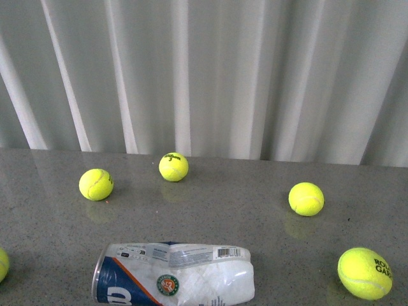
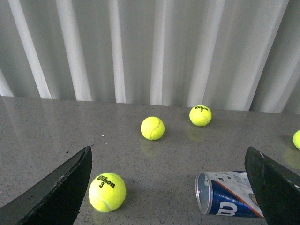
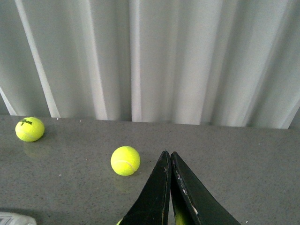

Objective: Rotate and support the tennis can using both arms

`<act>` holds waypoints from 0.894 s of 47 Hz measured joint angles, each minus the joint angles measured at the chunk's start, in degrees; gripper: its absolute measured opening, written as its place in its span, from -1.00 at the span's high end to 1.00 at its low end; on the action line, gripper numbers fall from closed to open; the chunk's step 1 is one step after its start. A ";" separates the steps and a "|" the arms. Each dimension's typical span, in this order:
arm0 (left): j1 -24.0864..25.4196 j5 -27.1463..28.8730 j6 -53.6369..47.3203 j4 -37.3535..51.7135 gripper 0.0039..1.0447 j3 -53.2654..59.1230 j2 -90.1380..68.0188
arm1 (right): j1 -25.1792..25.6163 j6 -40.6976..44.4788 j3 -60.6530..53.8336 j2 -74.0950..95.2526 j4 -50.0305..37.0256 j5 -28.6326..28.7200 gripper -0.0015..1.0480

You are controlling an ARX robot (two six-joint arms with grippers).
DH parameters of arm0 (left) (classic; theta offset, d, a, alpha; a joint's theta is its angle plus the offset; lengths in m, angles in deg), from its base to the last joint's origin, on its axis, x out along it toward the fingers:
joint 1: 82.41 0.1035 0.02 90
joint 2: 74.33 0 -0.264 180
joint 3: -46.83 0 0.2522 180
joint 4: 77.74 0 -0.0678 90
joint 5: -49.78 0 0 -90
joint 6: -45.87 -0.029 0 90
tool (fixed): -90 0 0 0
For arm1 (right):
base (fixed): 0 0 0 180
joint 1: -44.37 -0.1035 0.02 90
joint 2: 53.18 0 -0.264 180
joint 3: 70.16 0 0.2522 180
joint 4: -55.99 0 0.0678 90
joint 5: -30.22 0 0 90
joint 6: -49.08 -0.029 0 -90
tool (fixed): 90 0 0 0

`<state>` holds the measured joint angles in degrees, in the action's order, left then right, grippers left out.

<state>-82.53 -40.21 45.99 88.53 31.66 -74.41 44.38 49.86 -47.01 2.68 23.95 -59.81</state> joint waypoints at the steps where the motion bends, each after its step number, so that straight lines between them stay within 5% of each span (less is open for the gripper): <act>1: 0.00 0.00 0.00 0.00 -0.88 0.00 0.00 | 0.00 -0.02 -0.61 -1.01 0.42 0.04 0.93; 42: 0.00 0.00 0.00 0.00 -0.88 0.00 0.00 | 0.00 -0.15 -9.14 -28.76 19.02 0.07 0.93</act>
<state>-82.53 -40.21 45.99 88.53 31.66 -74.41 44.38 49.71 -56.15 -26.09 42.97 -59.75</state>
